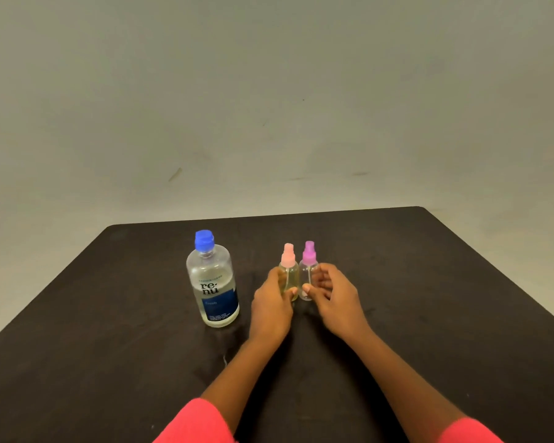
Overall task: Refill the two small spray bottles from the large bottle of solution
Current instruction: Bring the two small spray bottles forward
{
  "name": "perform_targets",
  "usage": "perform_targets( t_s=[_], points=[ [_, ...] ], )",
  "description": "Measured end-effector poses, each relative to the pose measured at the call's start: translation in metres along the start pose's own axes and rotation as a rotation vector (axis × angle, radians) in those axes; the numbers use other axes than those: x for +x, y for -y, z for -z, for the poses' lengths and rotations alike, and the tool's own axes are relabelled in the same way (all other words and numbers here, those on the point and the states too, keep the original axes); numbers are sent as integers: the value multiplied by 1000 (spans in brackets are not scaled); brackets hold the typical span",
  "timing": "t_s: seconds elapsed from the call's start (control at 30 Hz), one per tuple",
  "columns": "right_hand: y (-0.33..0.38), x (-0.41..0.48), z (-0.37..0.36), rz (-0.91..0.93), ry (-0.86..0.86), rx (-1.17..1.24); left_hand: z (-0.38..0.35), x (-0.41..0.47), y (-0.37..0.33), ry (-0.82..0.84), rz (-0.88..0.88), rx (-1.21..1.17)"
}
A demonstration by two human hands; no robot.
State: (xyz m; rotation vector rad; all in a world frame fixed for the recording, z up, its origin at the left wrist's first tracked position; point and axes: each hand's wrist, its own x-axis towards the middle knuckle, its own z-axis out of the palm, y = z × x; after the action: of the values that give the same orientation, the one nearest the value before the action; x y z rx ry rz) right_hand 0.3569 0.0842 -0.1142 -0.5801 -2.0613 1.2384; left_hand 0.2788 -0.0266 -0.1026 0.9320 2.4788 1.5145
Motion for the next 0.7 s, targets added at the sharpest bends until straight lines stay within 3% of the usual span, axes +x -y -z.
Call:
perform_targets(
  t_s=[0.23,0.7],
  points=[
    [4,-20,-9,8,1,19,14,-24,6,6,-59,141],
    [10,-21,-9,2,4,9,14,-31,3,-18,-84,134]
  ],
)
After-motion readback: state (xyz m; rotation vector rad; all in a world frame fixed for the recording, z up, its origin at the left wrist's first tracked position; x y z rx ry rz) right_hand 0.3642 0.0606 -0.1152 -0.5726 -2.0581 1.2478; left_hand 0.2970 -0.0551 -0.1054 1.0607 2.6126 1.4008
